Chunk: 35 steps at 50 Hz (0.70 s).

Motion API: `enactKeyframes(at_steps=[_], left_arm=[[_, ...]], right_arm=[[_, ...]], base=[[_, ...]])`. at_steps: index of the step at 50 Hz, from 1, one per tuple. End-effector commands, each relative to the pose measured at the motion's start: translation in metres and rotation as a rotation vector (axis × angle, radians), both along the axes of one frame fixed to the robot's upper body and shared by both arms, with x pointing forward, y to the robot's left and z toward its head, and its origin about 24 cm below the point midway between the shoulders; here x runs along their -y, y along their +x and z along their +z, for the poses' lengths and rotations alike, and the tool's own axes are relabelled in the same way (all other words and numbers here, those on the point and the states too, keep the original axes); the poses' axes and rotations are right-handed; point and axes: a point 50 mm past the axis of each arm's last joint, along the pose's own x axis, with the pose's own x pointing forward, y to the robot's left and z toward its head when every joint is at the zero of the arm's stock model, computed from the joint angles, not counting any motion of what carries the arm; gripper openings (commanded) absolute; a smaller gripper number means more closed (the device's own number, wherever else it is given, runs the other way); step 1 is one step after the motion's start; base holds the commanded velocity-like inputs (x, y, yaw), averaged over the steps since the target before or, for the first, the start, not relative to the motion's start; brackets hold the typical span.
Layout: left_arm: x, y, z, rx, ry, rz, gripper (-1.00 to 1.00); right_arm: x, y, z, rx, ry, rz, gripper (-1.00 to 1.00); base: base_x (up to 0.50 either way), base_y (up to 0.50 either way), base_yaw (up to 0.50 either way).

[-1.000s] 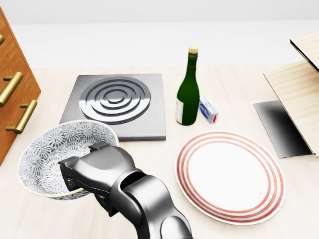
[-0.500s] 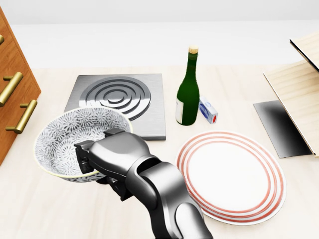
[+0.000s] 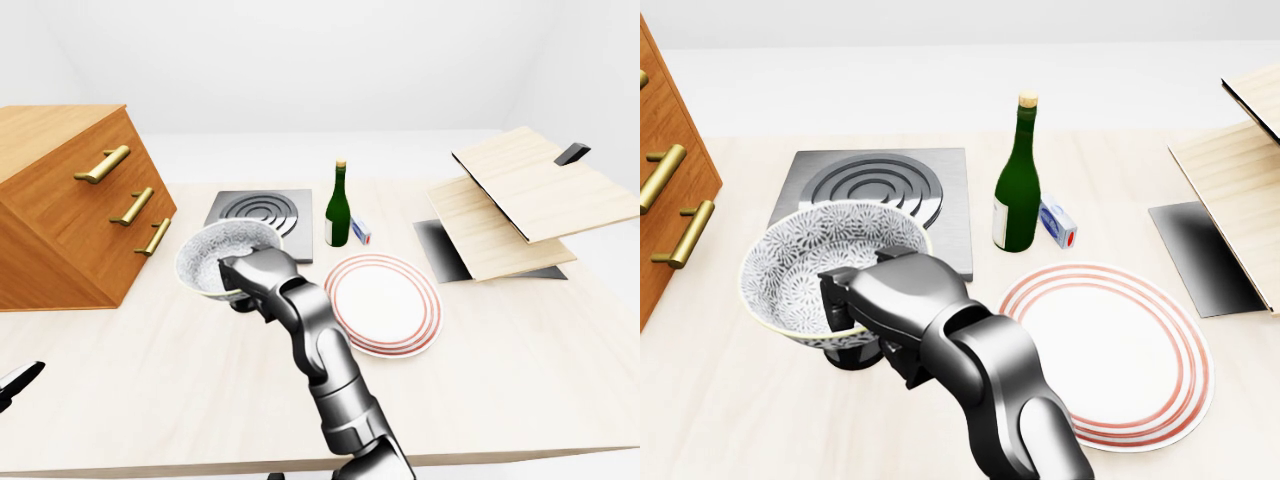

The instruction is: Pick up the akita bowl and put it on the plate.

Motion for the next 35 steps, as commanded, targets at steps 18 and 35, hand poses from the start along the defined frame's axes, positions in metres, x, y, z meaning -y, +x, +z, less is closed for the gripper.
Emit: enactKeyframes(at_steps=[18,35], left_arm=[[-0.001,0.0,0.0,0.002,-0.003,0.004,1.0],[-0.001,-0.001,0.0,0.002,-0.002,0.005,1.0]], right_arm=[[0.016,0.005,0.003,0.037,-0.022,-0.032,-1.0],[0.028,0.008,-0.002,0.018,-0.021,-0.058,-1.0]], base=[[0.0,0.0,0.0],[0.0,0.0,0.0]])
